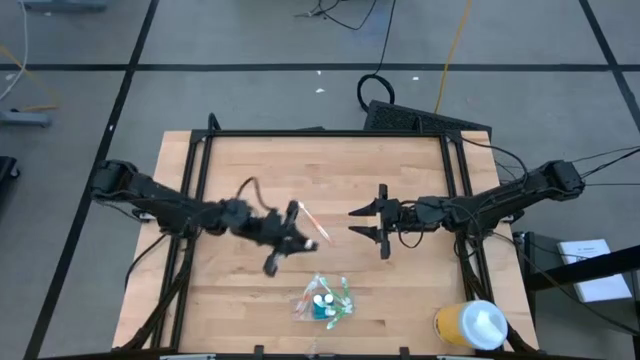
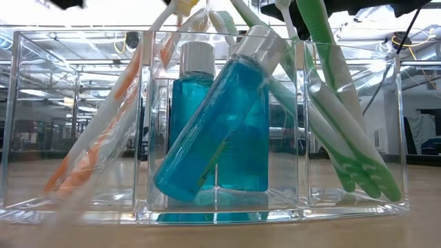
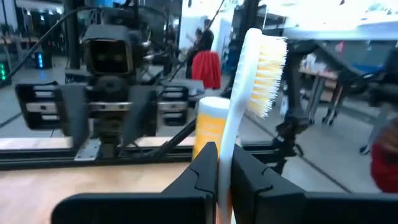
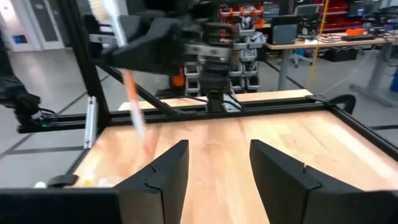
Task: Pick & Place toothbrushing station
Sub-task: Put the orange toothbrush into the transparent organizer
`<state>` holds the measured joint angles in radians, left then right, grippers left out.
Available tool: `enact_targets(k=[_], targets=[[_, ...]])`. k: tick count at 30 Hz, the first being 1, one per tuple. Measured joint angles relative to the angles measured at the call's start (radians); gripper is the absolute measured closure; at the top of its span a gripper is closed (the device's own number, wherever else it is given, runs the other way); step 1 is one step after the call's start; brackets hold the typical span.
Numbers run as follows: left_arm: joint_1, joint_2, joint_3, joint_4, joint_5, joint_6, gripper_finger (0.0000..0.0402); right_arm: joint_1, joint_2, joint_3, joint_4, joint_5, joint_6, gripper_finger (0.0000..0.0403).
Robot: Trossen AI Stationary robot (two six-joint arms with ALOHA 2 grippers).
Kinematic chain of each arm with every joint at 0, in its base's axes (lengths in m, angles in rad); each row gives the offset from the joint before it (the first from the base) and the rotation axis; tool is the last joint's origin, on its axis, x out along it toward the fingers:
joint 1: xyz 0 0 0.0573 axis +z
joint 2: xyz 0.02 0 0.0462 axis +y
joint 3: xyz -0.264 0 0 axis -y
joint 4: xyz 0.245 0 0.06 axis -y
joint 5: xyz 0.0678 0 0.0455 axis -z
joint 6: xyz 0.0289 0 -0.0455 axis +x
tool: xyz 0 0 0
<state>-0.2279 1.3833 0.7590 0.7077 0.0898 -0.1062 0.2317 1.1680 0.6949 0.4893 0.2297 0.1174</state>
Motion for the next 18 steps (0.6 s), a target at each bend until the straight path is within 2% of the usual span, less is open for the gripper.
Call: enact_targets(k=[7,12,18], targets=[[-0.214,-0.017,-0.195,0.287,-0.2,-0.008,0.0386,0.006,0.0,0.0,0.004,0.01,-0.006,0.0242],[-0.344,0.012,-0.215,0.342,-0.358,-0.023,0.0386,0.006,0.0,0.0,0.012,0.01,-0.006,0.0241],[-0.399,0.145,-0.215,0.42,-0.491,-0.139,0.0386,0.006,0.0,0.0,0.016,0.012,0.001,0.0243]])
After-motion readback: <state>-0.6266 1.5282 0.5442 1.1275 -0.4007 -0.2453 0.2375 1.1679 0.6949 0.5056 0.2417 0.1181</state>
